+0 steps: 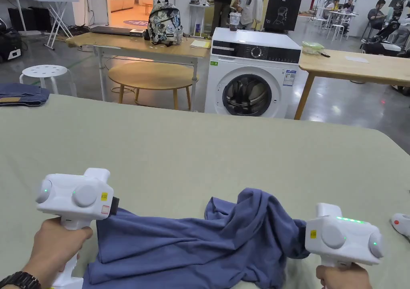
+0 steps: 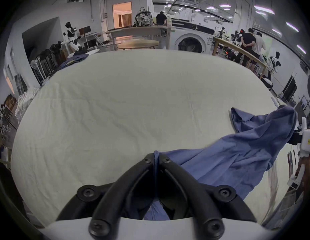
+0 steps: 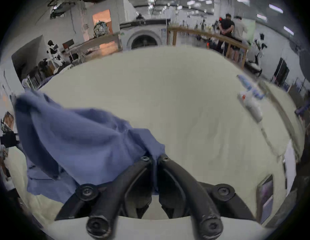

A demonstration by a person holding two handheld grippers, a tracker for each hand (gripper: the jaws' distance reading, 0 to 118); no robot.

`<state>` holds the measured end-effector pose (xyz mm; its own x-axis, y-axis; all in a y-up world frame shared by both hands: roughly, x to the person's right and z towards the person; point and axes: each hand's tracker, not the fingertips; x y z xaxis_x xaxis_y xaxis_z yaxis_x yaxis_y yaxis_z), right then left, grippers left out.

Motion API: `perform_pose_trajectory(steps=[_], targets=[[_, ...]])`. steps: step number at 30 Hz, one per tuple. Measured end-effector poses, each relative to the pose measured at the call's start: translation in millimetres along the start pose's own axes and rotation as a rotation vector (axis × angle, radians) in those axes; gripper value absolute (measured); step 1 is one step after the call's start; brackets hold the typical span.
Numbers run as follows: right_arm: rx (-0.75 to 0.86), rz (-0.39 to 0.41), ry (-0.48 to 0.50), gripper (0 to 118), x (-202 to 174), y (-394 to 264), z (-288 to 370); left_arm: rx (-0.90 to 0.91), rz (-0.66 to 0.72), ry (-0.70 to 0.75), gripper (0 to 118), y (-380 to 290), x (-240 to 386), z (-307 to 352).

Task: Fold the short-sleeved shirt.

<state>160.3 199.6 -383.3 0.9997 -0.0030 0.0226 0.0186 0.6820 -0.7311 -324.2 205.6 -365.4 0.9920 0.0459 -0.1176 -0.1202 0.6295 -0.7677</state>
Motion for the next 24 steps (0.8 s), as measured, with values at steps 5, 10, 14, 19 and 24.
perform_pose_trajectory(steps=[5,10,14,19,24], targets=[[0.162,0.070,-0.070,3,22,39,22,0.085,-0.013,0.017,0,26,-5,35],[0.288,0.087,-0.106,3,39,82,53,0.185,-0.016,0.052,0,62,-12,83],[0.372,0.097,-0.134,3,47,117,84,0.273,0.000,0.075,0,95,-22,130],[0.449,0.089,-0.165,3,60,163,109,0.353,0.010,0.127,0,132,-33,174],[0.518,0.088,-0.195,3,62,196,134,0.396,0.018,0.181,0,160,-42,197]])
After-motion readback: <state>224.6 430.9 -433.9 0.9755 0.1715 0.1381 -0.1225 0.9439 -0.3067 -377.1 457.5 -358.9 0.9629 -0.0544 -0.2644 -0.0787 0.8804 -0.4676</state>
